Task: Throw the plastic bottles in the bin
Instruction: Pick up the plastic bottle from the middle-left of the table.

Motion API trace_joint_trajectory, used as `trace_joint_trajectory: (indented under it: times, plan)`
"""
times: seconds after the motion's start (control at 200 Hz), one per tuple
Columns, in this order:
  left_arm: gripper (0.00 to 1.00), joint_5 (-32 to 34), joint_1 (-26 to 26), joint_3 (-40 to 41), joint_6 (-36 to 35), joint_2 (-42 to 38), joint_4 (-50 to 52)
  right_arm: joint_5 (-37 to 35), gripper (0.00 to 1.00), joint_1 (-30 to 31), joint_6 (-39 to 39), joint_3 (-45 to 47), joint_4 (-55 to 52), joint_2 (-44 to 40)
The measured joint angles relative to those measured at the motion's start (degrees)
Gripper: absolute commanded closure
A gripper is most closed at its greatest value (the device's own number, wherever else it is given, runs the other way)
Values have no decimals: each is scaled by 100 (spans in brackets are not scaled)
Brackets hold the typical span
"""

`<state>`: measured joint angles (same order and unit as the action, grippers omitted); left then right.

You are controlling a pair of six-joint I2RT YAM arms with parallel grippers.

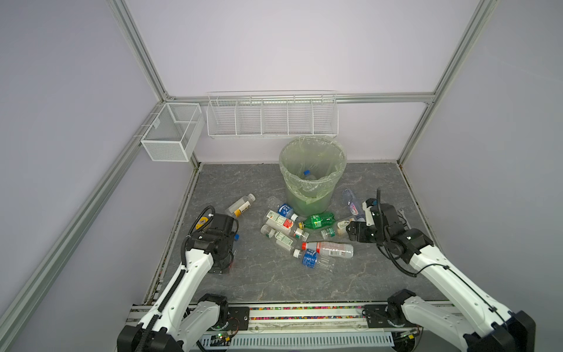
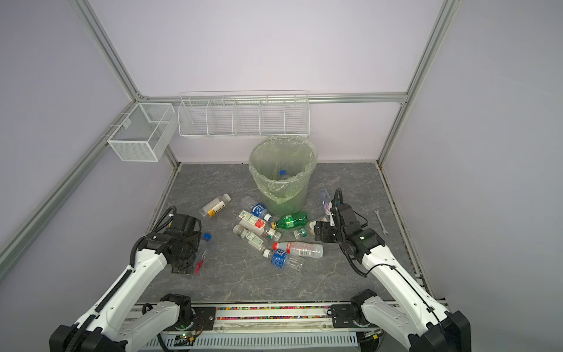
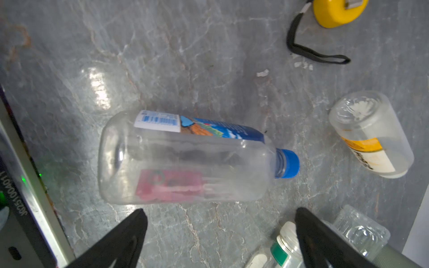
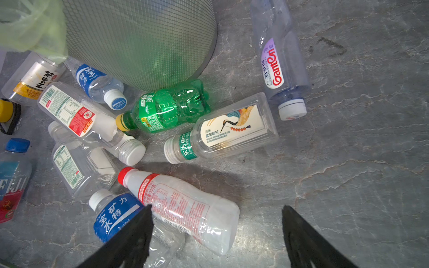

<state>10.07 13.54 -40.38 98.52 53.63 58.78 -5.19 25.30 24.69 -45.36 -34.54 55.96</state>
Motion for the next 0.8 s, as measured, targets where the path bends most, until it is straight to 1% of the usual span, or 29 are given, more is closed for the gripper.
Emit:
trace_joint_trajectory:
  times: [0.075,0.175,0.28,0.39,0.525,0.705,0.8]
  plan:
    - [1,46,-4,173,442,-420,22,-35,12,-9,-42,4,-20,-76]
    - [1,245,-4,201,911,-949,70,-81,12,-24,-96,11,-35,-179]
    - [1,382,-66,197,1187,-1141,170,-101,12,-57,-122,46,-35,-262]
    - [1,254,-162,223,1370,-848,133,-98,12,-85,-157,92,-33,-275]
    - [1,-35,-192,468,1600,-435,-72,-81,12,-111,-184,103,-35,-284]
    - [1,-114,-251,492,1827,-179,-153,-79,12,-136,-205,103,-39,-378]
    - [1,-284,-369,533,1875,33,-348,-74,12,-160,-205,105,-39,-424]
